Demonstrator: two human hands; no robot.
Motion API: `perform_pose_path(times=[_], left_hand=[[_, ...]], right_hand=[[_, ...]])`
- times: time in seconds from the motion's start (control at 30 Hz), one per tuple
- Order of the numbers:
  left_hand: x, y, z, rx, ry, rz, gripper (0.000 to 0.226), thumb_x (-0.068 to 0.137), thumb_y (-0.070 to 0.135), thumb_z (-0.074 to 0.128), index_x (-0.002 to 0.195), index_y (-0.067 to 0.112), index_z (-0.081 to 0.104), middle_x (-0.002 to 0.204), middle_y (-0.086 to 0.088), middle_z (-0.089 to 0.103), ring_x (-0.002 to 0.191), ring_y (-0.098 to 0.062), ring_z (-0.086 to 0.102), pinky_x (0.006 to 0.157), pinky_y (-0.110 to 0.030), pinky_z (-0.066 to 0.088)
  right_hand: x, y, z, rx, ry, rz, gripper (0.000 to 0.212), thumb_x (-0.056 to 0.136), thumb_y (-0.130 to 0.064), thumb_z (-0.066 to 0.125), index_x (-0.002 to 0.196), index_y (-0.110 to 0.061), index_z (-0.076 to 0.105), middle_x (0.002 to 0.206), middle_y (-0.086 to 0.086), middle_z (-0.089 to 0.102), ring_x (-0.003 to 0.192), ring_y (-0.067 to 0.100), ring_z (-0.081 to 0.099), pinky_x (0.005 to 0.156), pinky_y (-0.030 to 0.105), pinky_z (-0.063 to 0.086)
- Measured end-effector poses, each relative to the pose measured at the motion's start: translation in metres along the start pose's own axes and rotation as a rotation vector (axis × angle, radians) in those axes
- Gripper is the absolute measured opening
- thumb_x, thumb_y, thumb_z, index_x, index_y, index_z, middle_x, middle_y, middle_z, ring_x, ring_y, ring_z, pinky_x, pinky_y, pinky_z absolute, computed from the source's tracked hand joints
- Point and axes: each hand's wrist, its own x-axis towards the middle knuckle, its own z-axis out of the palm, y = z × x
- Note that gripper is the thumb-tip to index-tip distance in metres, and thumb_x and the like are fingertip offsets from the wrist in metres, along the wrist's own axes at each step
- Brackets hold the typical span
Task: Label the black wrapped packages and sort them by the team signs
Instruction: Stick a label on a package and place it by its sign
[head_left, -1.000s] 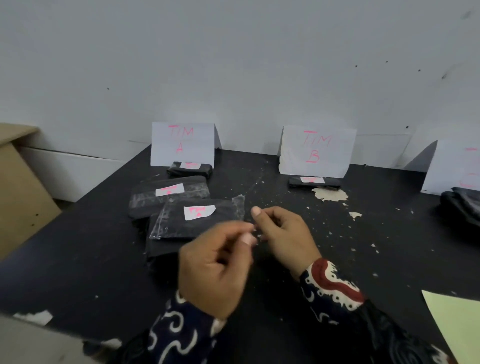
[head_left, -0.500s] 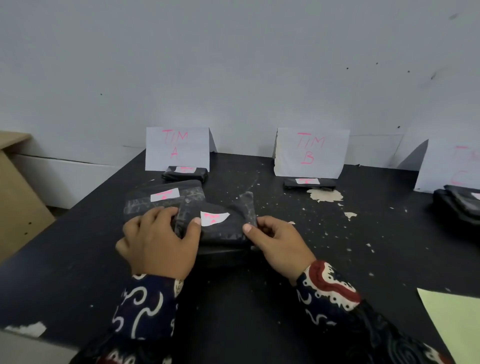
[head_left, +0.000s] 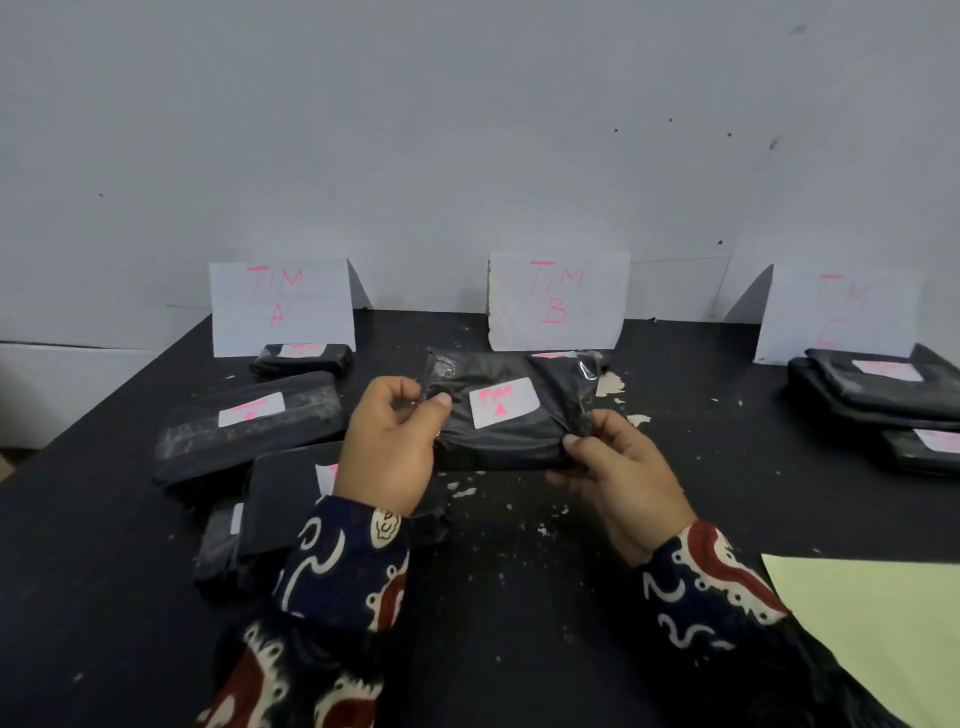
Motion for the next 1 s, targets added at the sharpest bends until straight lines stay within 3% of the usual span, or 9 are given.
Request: perform_pose_path(times=[0.1, 0.2, 0.37, 0.53, 0.67, 0.8, 1.0], left_hand=[[0.004, -0.004, 0.018, -0.118, -0.138, -0.080, 0.036, 0.079, 0.021, 0.076, 0.110, 0.020, 0.057, 0.098, 0.002, 0.071, 0.084, -0.010, 0.069, 0.077, -0.030, 0.054], [0.004, -0.012, 0.030, 0.036, -0.118, 0.025, 0.044, 0.072, 0.023, 0.083, 0.110, 0.022, 0.061, 0.095, 0.008, 0.071, 0.085, -0.008, 0.069, 0.074, -0.026, 0.056], [0.001, -0.021, 0.037, -0.041, -0.148, 0.056, 0.033, 0.074, 0.010, 0.081, 0.103, 0.013, 0.066, 0.091, 0.002, 0.074, 0.083, -0.010, 0.071, 0.069, -0.022, 0.056], [0.000, -0.024, 0.041, -0.133, -0.223, 0.061, 0.035, 0.074, 0.004, 0.079, 0.105, 0.011, 0.065, 0.093, -0.002, 0.074, 0.085, -0.012, 0.072, 0.068, -0.020, 0.055], [0.002, -0.029, 0.041, -0.190, -0.264, 0.033, 0.036, 0.073, 0.005, 0.079, 0.105, 0.013, 0.066, 0.097, -0.003, 0.075, 0.091, -0.019, 0.072, 0.073, -0.031, 0.057], [0.004, -0.031, 0.039, -0.217, -0.287, 0.012, 0.035, 0.072, 0.010, 0.079, 0.105, 0.018, 0.066, 0.098, -0.004, 0.075, 0.093, -0.023, 0.071, 0.081, -0.043, 0.057], [-0.001, -0.031, 0.039, -0.112, -0.352, 0.078, 0.059, 0.067, 0.010, 0.085, 0.119, 0.019, 0.059, 0.102, 0.005, 0.074, 0.093, -0.010, 0.071, 0.079, -0.026, 0.057]], right_hand=[[0.002, -0.001, -0.008, 0.021, 0.067, 0.067, 0.019, 0.093, 0.001, 0.050, 0.090, -0.015, 0.059, 0.088, 0.007, 0.065, 0.077, 0.020, 0.060, 0.066, 0.035, 0.050], [0.001, -0.003, -0.011, 0.014, 0.046, 0.079, 0.016, 0.090, -0.004, 0.056, 0.094, -0.019, 0.060, 0.088, 0.002, 0.065, 0.077, 0.018, 0.062, 0.066, 0.034, 0.048], [-0.002, -0.009, -0.017, -0.032, -0.040, 0.036, 0.030, 0.080, -0.026, 0.077, 0.107, -0.013, 0.070, 0.103, 0.007, 0.075, 0.097, 0.024, 0.071, 0.089, 0.044, 0.055], [-0.003, -0.011, -0.020, -0.001, 0.009, -0.059, 0.033, 0.075, -0.010, 0.081, 0.106, -0.006, 0.070, 0.105, 0.013, 0.074, 0.100, 0.031, 0.070, 0.094, 0.050, 0.053], [-0.001, -0.010, -0.021, 0.017, -0.017, -0.040, 0.028, 0.075, -0.004, 0.078, 0.103, -0.006, 0.073, 0.107, 0.017, 0.073, 0.103, 0.035, 0.068, 0.098, 0.054, 0.049], [-0.002, -0.012, -0.019, 0.076, -0.027, 0.051, 0.025, 0.077, 0.001, 0.073, 0.103, -0.001, 0.071, 0.104, 0.021, 0.072, 0.099, 0.040, 0.068, 0.094, 0.052, 0.052], [-0.001, -0.013, -0.021, 0.127, 0.023, 0.076, 0.023, 0.079, 0.002, 0.071, 0.101, 0.001, 0.070, 0.100, 0.023, 0.072, 0.091, 0.038, 0.070, 0.077, 0.042, 0.058]])
